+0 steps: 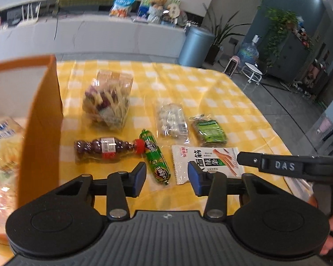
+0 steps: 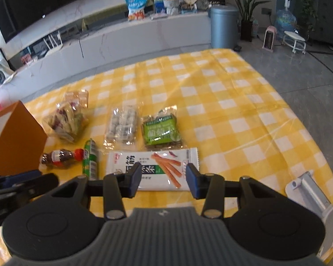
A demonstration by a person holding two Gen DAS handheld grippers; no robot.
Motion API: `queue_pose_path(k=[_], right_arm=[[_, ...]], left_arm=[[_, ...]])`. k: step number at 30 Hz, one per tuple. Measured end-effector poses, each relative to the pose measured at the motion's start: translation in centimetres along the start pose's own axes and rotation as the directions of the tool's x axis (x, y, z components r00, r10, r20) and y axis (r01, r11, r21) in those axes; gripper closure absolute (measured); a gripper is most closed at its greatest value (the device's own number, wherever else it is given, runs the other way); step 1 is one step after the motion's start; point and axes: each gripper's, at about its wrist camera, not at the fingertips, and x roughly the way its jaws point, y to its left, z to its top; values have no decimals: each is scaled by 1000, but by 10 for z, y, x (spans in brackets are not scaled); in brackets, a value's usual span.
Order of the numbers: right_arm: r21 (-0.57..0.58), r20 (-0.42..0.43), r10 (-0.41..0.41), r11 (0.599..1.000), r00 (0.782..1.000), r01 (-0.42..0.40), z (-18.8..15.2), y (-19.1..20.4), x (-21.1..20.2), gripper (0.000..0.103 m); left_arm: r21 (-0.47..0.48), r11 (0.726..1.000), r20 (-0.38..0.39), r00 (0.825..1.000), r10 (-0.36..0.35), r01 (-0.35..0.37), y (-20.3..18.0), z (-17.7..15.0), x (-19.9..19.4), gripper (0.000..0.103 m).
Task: Organize snacks
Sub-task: 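Grasp the green sausage stick with the left tool while the right tool reaches the cola bottle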
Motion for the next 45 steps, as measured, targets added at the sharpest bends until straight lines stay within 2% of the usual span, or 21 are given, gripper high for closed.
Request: queue_pose_path(k=[7,10,13,20,21,23,30,37,41,45], right_arm=[[-76,-26,-15,997,1000,13,8,10,24,60],[-102,-24,-17,995,1000,14,10,14,30,60],[-133,-22,-26,991,999,23,11,18,36,60],[-153,-25,-45,987,999,41,13,19,42,59],[-155,-27,-46,987,999,41,13,18,43,58],[-162,-26,-55,986,998,51,12,18,43,55],[-191,-23,-45,981,999,40,11,25,43,54],[-217,-45,80,972,996,-88,9,38,41,55],[-264,-81,151,950,985,-168,8,52,44,60],[-317,-104,191,924,976,-215,7,68,46,64]], left_arm=[[-50,999,-36,999,19,-21,4,7,39,53],[-56,997,-52,997,53,-56,6,11,50,53],[-52,996,-71,995,66,-70,6,12,60,58],[9,992,-57,991,123,-123,-2,12,69,63],[25,992,-53,990,127,-126,-3,11,69,66],[51,991,-47,991,124,-121,-6,10,69,70],[76,990,-36,992,120,-117,-3,6,62,77],[86,988,-64,989,137,-131,-1,-5,39,78],[39,992,-91,989,119,-116,7,-9,22,78],[17,991,-104,986,133,-132,11,-16,7,78]])
